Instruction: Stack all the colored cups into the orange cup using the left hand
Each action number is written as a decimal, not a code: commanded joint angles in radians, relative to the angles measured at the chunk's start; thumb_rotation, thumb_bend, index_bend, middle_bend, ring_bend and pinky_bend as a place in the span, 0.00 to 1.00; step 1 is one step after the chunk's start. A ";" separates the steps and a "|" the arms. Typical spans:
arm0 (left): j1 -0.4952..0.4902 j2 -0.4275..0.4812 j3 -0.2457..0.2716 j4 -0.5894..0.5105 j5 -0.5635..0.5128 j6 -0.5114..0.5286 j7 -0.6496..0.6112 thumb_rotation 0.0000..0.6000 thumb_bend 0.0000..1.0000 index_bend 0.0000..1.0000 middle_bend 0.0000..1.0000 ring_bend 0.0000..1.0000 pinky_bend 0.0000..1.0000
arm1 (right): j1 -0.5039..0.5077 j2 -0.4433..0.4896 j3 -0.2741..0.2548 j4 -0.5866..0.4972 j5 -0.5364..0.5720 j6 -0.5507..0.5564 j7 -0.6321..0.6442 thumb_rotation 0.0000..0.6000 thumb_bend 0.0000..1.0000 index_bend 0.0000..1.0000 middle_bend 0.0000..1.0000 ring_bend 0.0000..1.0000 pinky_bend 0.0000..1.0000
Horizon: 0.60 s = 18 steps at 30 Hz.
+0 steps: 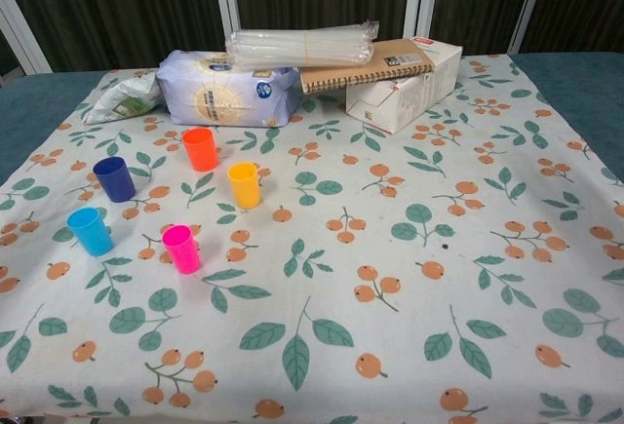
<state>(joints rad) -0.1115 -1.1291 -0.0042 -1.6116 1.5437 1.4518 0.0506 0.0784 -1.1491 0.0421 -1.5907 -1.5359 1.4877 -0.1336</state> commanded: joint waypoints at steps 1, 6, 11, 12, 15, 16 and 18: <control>-0.007 -0.003 0.003 -0.005 -0.002 -0.019 -0.005 1.00 0.44 0.00 0.00 0.00 0.12 | -0.001 0.001 -0.003 0.000 -0.003 0.000 0.001 1.00 0.13 0.00 0.00 0.00 0.00; -0.038 -0.090 -0.057 0.052 0.011 0.024 -0.071 1.00 0.43 0.00 0.18 0.25 0.47 | -0.005 0.003 -0.008 0.000 -0.012 0.006 0.010 1.00 0.13 0.00 0.00 0.00 0.00; -0.113 -0.201 -0.135 0.117 -0.013 -0.001 -0.137 1.00 0.43 0.05 0.84 0.96 1.00 | -0.005 0.003 -0.009 0.002 -0.016 0.006 0.016 1.00 0.13 0.00 0.00 0.00 0.00; -0.118 -0.204 -0.138 0.120 -0.017 -0.007 -0.141 1.00 0.43 0.07 0.88 0.98 1.00 | -0.005 0.003 -0.009 0.002 -0.017 0.006 0.017 1.00 0.13 0.00 0.00 0.00 0.00; -0.183 -0.218 -0.173 0.109 -0.090 -0.132 -0.188 1.00 0.41 0.16 0.99 1.00 1.00 | -0.002 0.005 -0.009 0.002 -0.018 0.003 0.022 1.00 0.12 0.00 0.00 0.00 0.00; -0.223 -0.216 -0.189 0.098 -0.141 -0.221 -0.190 1.00 0.40 0.18 1.00 1.00 1.00 | -0.002 0.005 -0.008 0.002 -0.017 0.002 0.022 1.00 0.13 0.00 0.00 0.00 0.00; -0.312 -0.238 -0.239 0.123 -0.275 -0.394 -0.161 1.00 0.40 0.20 1.00 1.00 1.00 | 0.000 0.005 -0.007 0.003 -0.010 -0.005 0.020 1.00 0.13 0.00 0.00 0.00 0.00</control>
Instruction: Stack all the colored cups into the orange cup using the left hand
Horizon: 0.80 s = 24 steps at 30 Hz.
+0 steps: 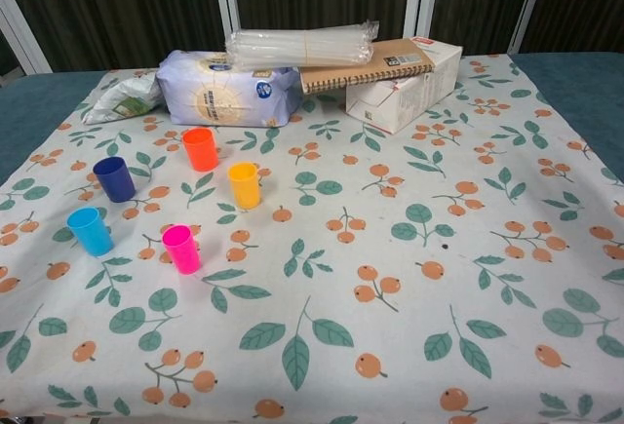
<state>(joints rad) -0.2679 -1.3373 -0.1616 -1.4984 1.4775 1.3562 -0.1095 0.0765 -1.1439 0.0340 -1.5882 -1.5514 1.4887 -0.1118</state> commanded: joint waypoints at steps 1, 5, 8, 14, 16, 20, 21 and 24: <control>-0.185 -0.044 -0.099 0.024 -0.267 -0.351 0.022 1.00 0.39 0.22 1.00 1.00 1.00 | 0.003 0.000 0.002 0.001 0.008 -0.009 -0.003 1.00 0.13 0.00 0.00 0.00 0.00; -0.261 -0.096 -0.126 0.083 -0.417 -0.465 0.092 1.00 0.37 0.23 1.00 1.00 1.00 | 0.002 0.001 0.002 0.002 0.011 -0.011 -0.003 1.00 0.12 0.00 0.00 0.00 0.00; -0.301 -0.140 -0.129 0.130 -0.487 -0.494 0.147 1.00 0.37 0.23 1.00 1.00 1.00 | 0.000 0.003 0.006 0.003 0.017 -0.008 0.001 1.00 0.13 0.00 0.00 0.00 0.00; -0.341 -0.203 -0.121 0.204 -0.546 -0.487 0.217 1.00 0.37 0.23 1.00 1.00 1.00 | -0.002 0.013 0.005 0.004 0.020 -0.009 0.015 1.00 0.13 0.00 0.00 0.00 0.00; -0.346 -0.217 -0.117 0.228 -0.556 -0.485 0.228 1.00 0.37 0.23 1.00 1.00 1.00 | -0.003 0.020 0.001 0.001 0.014 -0.010 0.026 1.00 0.13 0.00 0.00 0.00 0.00; -0.349 -0.223 -0.114 0.250 -0.573 -0.493 0.225 1.00 0.37 0.25 1.00 1.00 1.00 | -0.006 0.025 0.000 0.003 0.008 -0.003 0.036 1.00 0.13 0.00 0.00 0.00 0.00; -0.350 -0.224 -0.113 0.254 -0.574 -0.493 0.224 1.00 0.37 0.27 1.00 1.00 1.00 | -0.006 0.025 0.000 0.003 0.008 -0.003 0.036 1.00 0.13 0.00 0.00 0.00 0.00; -0.354 -0.229 -0.115 0.265 -0.574 -0.493 0.214 1.00 0.37 0.35 1.00 1.00 1.00 | -0.005 0.024 -0.001 0.002 0.009 -0.007 0.033 1.00 0.13 0.00 0.00 0.00 0.00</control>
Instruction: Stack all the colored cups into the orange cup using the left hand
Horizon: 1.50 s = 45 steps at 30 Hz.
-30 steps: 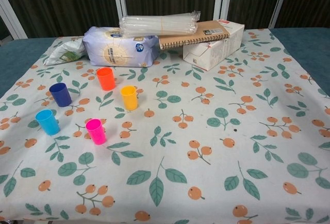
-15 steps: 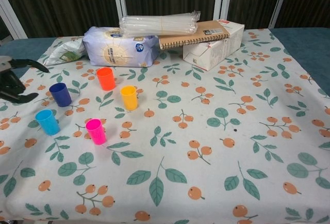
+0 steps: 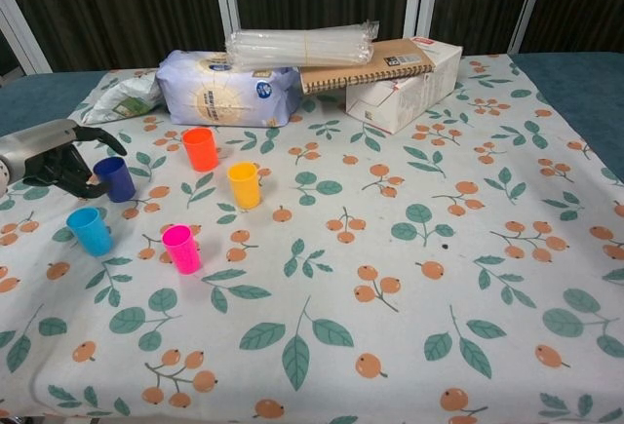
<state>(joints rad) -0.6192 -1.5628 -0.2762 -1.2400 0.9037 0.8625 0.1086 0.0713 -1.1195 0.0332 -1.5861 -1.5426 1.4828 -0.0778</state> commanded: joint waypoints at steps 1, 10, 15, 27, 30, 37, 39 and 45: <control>-0.004 -0.006 0.000 0.013 0.000 0.001 -0.005 1.00 0.37 0.38 1.00 1.00 1.00 | 0.000 0.000 -0.001 -0.001 -0.001 -0.001 -0.001 1.00 0.13 0.00 0.00 0.00 0.00; -0.013 -0.033 -0.023 0.045 0.017 0.025 -0.054 1.00 0.38 0.56 1.00 1.00 1.00 | -0.001 -0.001 0.000 -0.003 0.000 0.000 -0.003 1.00 0.13 0.00 0.00 0.00 0.00; -0.031 -0.031 -0.098 0.030 0.036 0.069 -0.137 1.00 0.38 0.57 1.00 1.00 1.00 | -0.001 0.002 0.000 -0.005 0.001 -0.002 0.000 1.00 0.13 0.00 0.00 0.00 0.00; -0.168 -0.124 -0.174 0.101 -0.054 0.079 -0.025 1.00 0.38 0.57 1.00 1.00 1.00 | 0.004 0.004 0.008 -0.005 0.014 -0.011 0.004 1.00 0.13 0.00 0.00 0.00 0.00; -0.170 -0.136 -0.160 0.114 -0.058 0.076 -0.016 1.00 0.38 0.57 1.00 1.00 1.00 | 0.006 0.005 0.008 -0.004 0.016 -0.014 0.005 1.00 0.13 0.00 0.00 0.00 0.00; -0.164 -0.150 -0.137 0.128 -0.051 0.069 -0.023 1.00 0.38 0.57 1.00 1.00 1.00 | 0.007 0.004 0.008 -0.005 0.015 -0.015 0.003 1.00 0.13 0.00 0.00 0.00 0.00; -0.166 -0.155 -0.134 0.129 -0.047 0.072 -0.022 1.00 0.38 0.57 1.00 1.00 1.00 | 0.007 0.004 0.008 -0.006 0.014 -0.015 0.002 1.00 0.13 0.00 0.00 0.00 0.00; -0.170 -0.166 -0.123 0.123 -0.038 0.072 -0.015 1.00 0.38 0.56 1.00 1.00 1.00 | 0.007 0.005 0.009 -0.006 0.016 -0.014 0.004 1.00 0.13 0.00 0.00 0.00 0.00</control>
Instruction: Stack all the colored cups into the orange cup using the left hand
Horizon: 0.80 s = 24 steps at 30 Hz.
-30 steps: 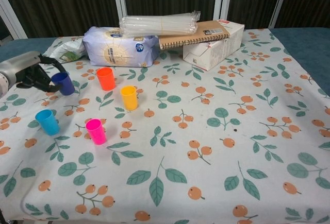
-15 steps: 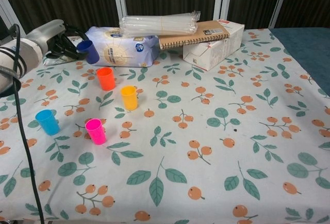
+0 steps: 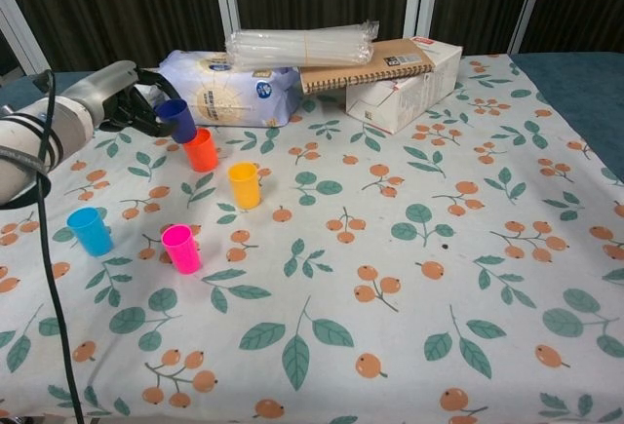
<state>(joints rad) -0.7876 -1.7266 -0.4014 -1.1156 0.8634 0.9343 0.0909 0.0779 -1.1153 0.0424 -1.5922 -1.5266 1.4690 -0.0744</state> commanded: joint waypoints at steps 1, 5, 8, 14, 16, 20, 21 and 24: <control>-0.004 -0.005 0.004 0.000 0.003 -0.001 0.007 1.00 0.38 0.56 1.00 1.00 1.00 | 0.000 0.001 -0.001 0.000 -0.001 -0.001 0.001 1.00 0.13 0.00 0.00 0.00 0.00; -0.013 -0.018 0.011 0.018 -0.001 -0.009 0.023 1.00 0.39 0.49 1.00 1.00 1.00 | -0.001 0.004 -0.001 -0.001 -0.002 0.001 0.005 1.00 0.13 0.00 0.00 0.00 0.00; -0.017 -0.017 0.013 0.018 -0.011 -0.025 0.032 1.00 0.38 0.31 1.00 1.00 1.00 | -0.001 0.005 0.000 0.000 -0.001 0.003 0.009 1.00 0.13 0.00 0.00 0.00 0.00; -0.005 0.021 0.020 -0.065 0.000 -0.029 0.030 1.00 0.37 0.00 1.00 1.00 1.00 | -0.001 0.007 0.000 -0.001 -0.002 0.003 0.013 1.00 0.13 0.00 0.00 0.00 0.00; 0.008 0.048 0.028 -0.126 0.011 -0.026 0.025 1.00 0.36 0.00 1.00 1.00 1.00 | -0.002 0.008 -0.001 -0.001 -0.005 0.005 0.015 1.00 0.13 0.00 0.00 0.00 0.00; 0.036 0.092 0.050 -0.248 0.041 -0.014 0.012 1.00 0.36 0.00 1.00 1.00 1.00 | -0.004 0.011 -0.006 -0.002 -0.015 0.010 0.022 1.00 0.13 0.00 0.00 0.00 0.00; 0.043 0.100 0.058 -0.276 0.049 -0.012 0.007 1.00 0.36 0.00 1.00 1.00 1.00 | -0.005 0.012 -0.007 -0.002 -0.017 0.011 0.025 1.00 0.13 0.00 0.00 0.00 0.00; 0.061 0.116 0.091 -0.350 0.075 -0.010 -0.001 1.00 0.36 0.04 1.00 1.00 1.00 | -0.006 0.014 -0.008 -0.001 -0.022 0.015 0.031 1.00 0.13 0.00 0.00 0.00 0.00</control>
<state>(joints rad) -0.7488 -1.6357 -0.3401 -1.4099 0.9117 0.9189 0.1014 0.0720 -1.1016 0.0342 -1.5932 -1.5487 1.4833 -0.0437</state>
